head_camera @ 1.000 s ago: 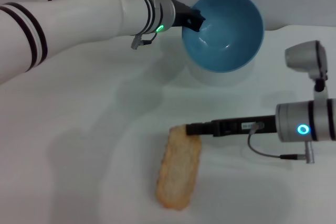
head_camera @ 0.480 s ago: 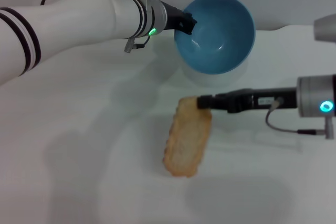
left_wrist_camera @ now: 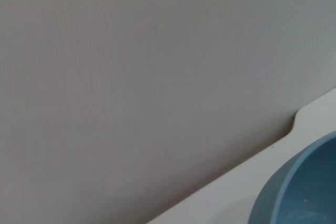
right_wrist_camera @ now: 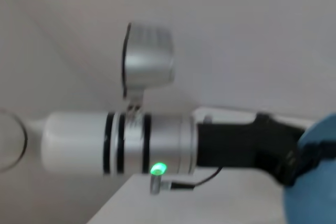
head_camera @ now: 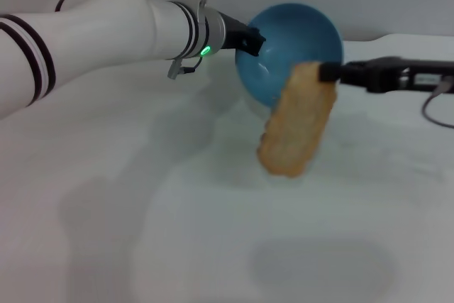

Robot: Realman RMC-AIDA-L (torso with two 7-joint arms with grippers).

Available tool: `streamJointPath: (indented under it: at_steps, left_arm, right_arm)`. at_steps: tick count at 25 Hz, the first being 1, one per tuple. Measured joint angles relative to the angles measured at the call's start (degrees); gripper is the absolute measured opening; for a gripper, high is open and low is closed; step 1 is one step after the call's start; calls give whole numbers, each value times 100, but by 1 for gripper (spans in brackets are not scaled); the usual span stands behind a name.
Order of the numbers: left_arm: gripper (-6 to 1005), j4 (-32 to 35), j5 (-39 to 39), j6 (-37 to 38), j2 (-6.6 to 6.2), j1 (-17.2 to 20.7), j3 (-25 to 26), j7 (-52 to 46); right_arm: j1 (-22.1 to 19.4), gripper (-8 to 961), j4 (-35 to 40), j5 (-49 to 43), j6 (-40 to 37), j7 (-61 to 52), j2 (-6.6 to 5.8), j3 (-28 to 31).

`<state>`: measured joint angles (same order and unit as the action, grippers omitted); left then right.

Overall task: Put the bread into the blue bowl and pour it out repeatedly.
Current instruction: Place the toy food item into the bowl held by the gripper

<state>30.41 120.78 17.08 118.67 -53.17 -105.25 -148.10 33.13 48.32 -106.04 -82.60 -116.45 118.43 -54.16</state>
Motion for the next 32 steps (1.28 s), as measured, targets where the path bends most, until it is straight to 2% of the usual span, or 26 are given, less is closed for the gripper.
streamJointPath:
  at_steps: [2, 3, 7, 13, 22, 32]
  left_arm:
    - [-1, 0, -2, 20, 9, 0, -2, 0]
    - [-1, 0, -2, 26, 12, 1, -2, 0]
    - [-1, 21, -2, 130, 26, 7, -58, -69]
    - [-1, 33, 6, 599, 22, -67, -75, -386]
    - [0, 75, 45, 1612, -7, -401, -74, -762]
    - [0, 130, 5, 1648, 33, -381, -236, -791]
  right_arm:
    - [-54, 65, 176, -82, -284, -1, -12, 512]
    - [-54, 64, 176, -82, -284, -1, -12, 512]
    - [-107, 62, 534, -98, -652, -40, -56, 1255]
    - [-177, 58, 558, -274, -636, -48, -70, 1640]
    - [-187, 54, 307, -360, -34, 159, -57, 1609]
    - [124, 47, -688, -398, 588, 649, -33, 1505]
